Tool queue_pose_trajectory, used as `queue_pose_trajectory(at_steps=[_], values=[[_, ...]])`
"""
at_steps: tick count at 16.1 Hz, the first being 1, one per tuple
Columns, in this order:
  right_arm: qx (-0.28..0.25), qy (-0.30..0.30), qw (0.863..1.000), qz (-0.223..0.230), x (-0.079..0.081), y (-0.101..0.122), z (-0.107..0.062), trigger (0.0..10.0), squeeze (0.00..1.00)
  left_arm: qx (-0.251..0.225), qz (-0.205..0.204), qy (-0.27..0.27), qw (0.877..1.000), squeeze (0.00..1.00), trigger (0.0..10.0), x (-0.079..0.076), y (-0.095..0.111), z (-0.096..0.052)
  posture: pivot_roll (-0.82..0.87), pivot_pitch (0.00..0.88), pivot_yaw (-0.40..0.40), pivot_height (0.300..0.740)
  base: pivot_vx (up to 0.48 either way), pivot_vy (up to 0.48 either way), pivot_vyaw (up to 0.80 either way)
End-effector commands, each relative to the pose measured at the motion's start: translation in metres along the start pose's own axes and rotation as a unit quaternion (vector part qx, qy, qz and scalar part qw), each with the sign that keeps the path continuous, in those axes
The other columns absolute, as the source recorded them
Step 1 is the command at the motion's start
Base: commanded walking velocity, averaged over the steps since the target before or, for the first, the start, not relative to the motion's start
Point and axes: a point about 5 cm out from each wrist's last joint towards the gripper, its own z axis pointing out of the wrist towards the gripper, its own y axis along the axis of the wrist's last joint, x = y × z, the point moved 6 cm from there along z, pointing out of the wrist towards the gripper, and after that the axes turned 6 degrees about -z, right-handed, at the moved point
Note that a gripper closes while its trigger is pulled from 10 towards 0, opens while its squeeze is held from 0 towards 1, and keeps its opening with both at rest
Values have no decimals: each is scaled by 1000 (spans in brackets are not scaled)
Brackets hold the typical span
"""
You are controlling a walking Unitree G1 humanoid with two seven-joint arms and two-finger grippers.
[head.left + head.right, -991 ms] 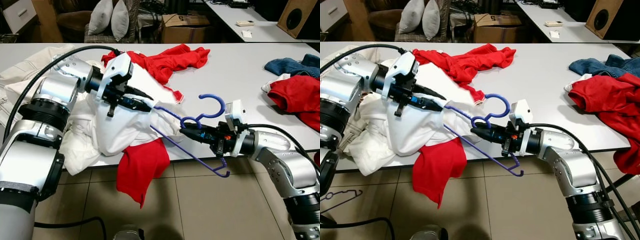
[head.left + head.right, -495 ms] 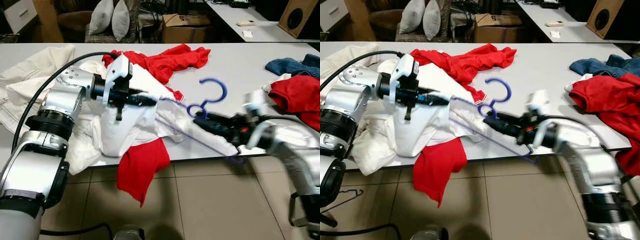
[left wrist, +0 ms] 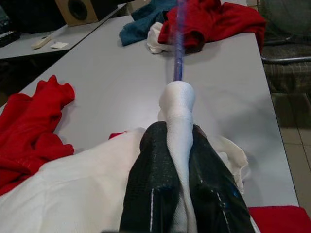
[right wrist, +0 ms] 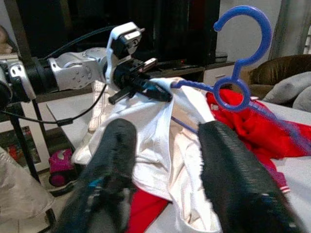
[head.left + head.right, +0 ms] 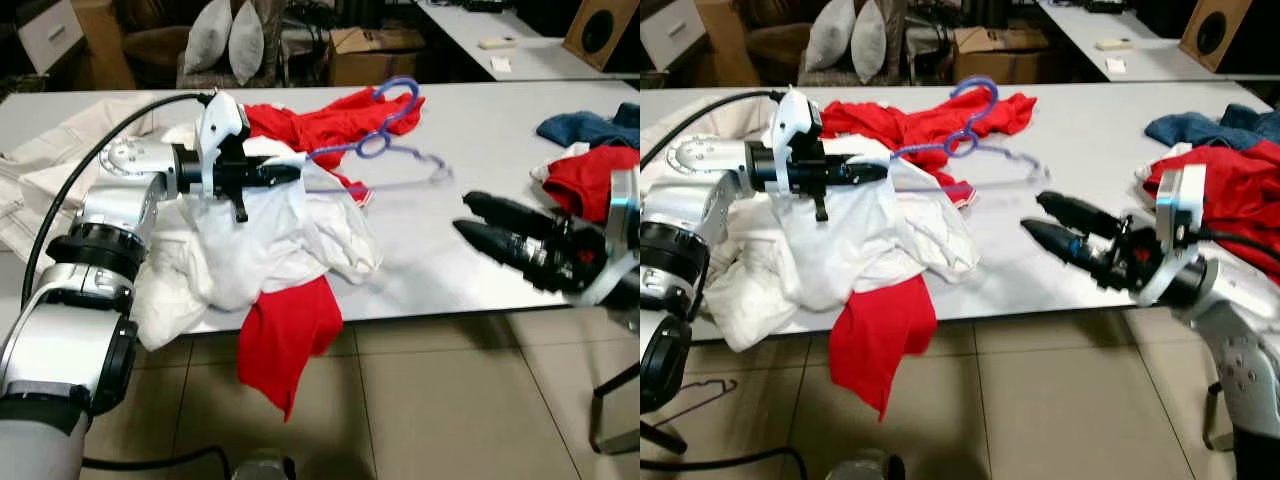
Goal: Hang hanger
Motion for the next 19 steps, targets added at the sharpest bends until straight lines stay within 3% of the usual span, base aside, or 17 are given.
queue_pose_trajectory(at_steps=[1,3,6,8,9,11,14,19], values=[[11,6,1000,4,6,-3,2,10000,1000,-24,-11,15,1000,0,0,5,6,-2,5,0,51,740,0,0,0],[83,-34,996,15,4,-42,11,10000,1000,-63,-24,24,997,0,0,9,22,-5,4,0,46,740,0,0,0],[182,-181,965,54,-35,-108,16,10000,1000,-75,-19,17,997,0,0,6,27,-6,5,0,37,740,0,0,0],[203,-225,948,99,-50,-133,17,10000,1000,-73,-19,15,997,0,0,2,22,-5,8,0,31,740,0,0,0],[205,-226,946,113,-52,-138,19,10000,1000,-72,-20,12,997,0,0,1,22,-4,11,0,27,740,0,0,0],[172,-186,954,158,-47,-139,36,10000,0,-74,-20,8,997,0,0,-2,22,-3,24,0,9,740,0,0,0],[117,-163,960,198,-50,-130,54,10000,0,-75,-19,5,997,0,0,-4,23,-3,33,0,-3,740,0,0,0],[164,-177,946,214,-57,-160,77,10000,0,-97,-13,-2,995,0,0,-11,36,-4,55,0,-25,740,0,0,0]])
